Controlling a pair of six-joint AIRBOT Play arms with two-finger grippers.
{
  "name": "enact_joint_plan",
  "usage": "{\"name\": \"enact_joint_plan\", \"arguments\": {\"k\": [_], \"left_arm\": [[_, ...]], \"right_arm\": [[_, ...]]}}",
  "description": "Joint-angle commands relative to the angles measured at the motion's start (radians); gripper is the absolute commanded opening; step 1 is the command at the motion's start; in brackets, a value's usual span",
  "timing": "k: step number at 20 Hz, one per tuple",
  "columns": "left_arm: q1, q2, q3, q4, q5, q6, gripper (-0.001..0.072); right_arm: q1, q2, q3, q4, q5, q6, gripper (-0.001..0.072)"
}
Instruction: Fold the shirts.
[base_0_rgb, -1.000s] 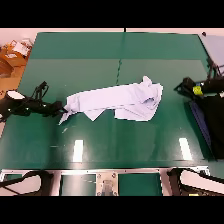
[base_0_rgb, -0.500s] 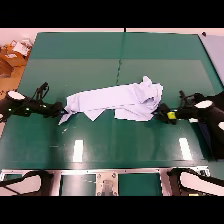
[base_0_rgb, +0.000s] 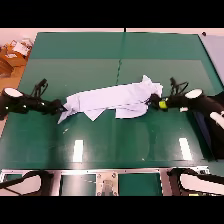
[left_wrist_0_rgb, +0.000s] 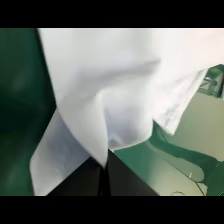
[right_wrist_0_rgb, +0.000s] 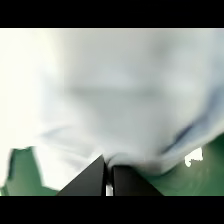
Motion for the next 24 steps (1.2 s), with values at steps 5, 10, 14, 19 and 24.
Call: {"name": "enact_joint_plan", "arguments": {"k": [5, 10, 14, 19, 24], "left_arm": [[0.0, 0.319, 0.364, 0.07, -0.124, -0.191, 0.0021], [0.0, 0.497, 0.757, 0.068, -0.121, -0.241, 0.0021], [0.0, 0.501, 1.106, 0.066, -0.14, -0.243, 0.0022], [0.0, 0.501, 1.249, 0.05, -0.15, -0.298, 0.0022], [0.0, 0.49, 1.054, 0.061, -0.153, -0.302, 0.0022]], "right_arm": [[-0.124, 0.266, 0.48, -0.074, 0.29, 0.078, 0.0014], [-0.158, 0.414, 0.817, -0.077, 0.289, 0.148, 0.0014], [-0.158, 0.499, 1.04, -0.077, 0.224, 0.156, 0.0014], [-0.158, 0.513, 1.162, -0.084, 0.168, 0.197, 0.0015], [-0.156, 0.453, 1.086, -0.117, 0.2, 0.192, 0.0015]]}}
